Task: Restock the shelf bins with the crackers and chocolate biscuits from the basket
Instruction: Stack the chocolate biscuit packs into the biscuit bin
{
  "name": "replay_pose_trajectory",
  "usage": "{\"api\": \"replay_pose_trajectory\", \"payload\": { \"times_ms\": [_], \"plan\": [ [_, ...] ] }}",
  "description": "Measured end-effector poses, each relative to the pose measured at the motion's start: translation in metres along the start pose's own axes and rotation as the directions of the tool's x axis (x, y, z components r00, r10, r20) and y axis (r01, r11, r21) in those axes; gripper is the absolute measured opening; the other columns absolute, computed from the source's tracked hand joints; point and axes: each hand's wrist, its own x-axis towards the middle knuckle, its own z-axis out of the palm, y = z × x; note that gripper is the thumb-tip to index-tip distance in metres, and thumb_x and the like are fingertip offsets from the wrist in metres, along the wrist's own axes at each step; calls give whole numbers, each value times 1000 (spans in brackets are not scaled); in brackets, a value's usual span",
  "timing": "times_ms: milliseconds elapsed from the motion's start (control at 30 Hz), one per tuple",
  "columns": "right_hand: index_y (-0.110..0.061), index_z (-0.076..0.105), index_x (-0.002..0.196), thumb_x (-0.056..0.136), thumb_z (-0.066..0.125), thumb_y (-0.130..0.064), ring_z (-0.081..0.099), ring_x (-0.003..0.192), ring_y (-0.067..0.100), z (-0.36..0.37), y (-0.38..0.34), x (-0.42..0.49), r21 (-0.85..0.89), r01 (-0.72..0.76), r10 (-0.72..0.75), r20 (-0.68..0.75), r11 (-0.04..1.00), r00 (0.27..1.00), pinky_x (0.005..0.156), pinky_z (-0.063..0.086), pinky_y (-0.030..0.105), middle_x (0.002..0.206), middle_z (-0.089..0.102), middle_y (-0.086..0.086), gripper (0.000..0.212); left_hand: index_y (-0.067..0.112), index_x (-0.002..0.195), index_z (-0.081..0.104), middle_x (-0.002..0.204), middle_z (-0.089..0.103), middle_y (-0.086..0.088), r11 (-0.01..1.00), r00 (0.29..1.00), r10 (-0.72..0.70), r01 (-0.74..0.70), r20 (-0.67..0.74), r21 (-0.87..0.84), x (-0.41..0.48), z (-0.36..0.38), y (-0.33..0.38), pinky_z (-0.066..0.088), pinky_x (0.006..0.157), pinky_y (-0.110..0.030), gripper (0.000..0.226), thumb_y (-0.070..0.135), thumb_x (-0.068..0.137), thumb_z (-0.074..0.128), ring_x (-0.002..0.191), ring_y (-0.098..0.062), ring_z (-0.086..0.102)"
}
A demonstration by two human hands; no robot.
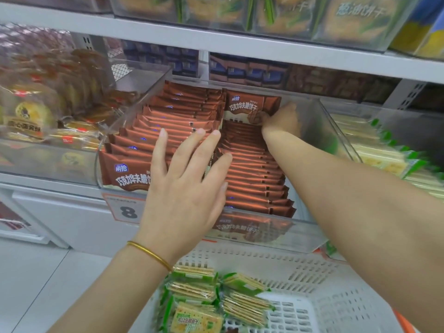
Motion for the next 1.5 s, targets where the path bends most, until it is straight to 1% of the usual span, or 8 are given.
{"api": "replay_pose_trajectory", "payload": {
  "times_ms": [300, 433, 600, 833, 967, 1100, 1367, 1500],
  "plan": [
    [-7, 34, 135, 88, 65, -34, 37, 131, 32, -28, -13, -25, -3, -31, 31, 23, 1000, 999, 104, 37, 43, 140, 41, 14, 63, 12, 116, 64, 140, 48, -14, 999, 998, 35, -35, -49, 1, -6, -2, 4, 19, 110, -63, 33, 24, 92, 45, 133, -32, 39],
    [-14, 50, 108, 85, 62, -11, 57, 96, 17, -80, -2, -98, 285, 224, -242, 29, 932, 970, 88, 48, 33, 112, 56, 7, 25, 11, 110, 67, 138, 50, -14, 992, 985, 122, -124, -120, -11, -28, -7, 18, 25, 107, -63, 27, 16, 88, 51, 129, -32, 42],
    [-24, 55, 85, 83, 61, 0, 54, 71, -1, -149, 72, -223, 471, 318, -471, 252, 823, 846, 67, 43, 11, 82, 58, -13, 25, 11, 100, 70, 128, 60, -9, 969, 964, 206, -225, -169, -101, -65, -22, 48, 36, 98, -47, 23, 10, 84, 53, 111, -27, 51],
    [-12, 56, 107, 92, 55, -16, 57, 91, 19, -67, 249, -276, -179, 300, 2, 862, 937, 507, 84, 47, 31, 103, 61, 5, 15, 14, 93, 66, 121, 61, -10, 943, 908, 309, -253, 283, -218, -121, 1, 76, 31, 93, -41, 26, 18, 80, 44, 113, -29, 44],
    [-4, 38, 127, 95, 54, -35, 55, 110, 27, -41, 306, -308, -438, 98, 368, 841, 894, 397, 88, 46, 34, 124, 52, 14, 47, 14, 87, 70, 116, 63, -7, 951, 864, 286, -203, 415, -234, -131, 20, 82, 32, 92, -38, 14, 16, 73, 66, 110, -29, 53],
    [-2, 29, 139, 92, 57, -42, 47, 123, 28, -31, 333, -331, -494, 157, 373, 798, 855, 473, 99, 41, 34, 135, 42, 16, 68, 14, 82, 72, 111, 66, -7, 961, 814, 248, -137, 525, -240, -131, 28, 88, 49, 85, -41, 14, 17, 69, 74, 105, -30, 59],
    [-21, 30, 72, 84, 69, -40, 33, 61, 12, 3, 333, -338, -479, -243, 537, 749, 844, 389, 48, 26, 22, 73, 28, 4, 45, 8, 94, 70, 111, 63, -11, 962, 749, 240, -98, 617, -254, -130, 37, 91, 46, 87, -48, 19, 17, 81, 58, 109, -35, 55],
    [-8, 42, 103, 78, 77, -30, 55, 96, 25, 4, 333, -339, -416, -461, 582, 752, 784, 311, 60, 43, 28, 102, 50, 10, 49, 15, 122, 59, 136, 47, -3, 967, 672, 234, -90, 702, -237, -133, 39, 93, 30, 105, -41, 32, 25, 95, 43, 129, -26, 36]
  ]
}}
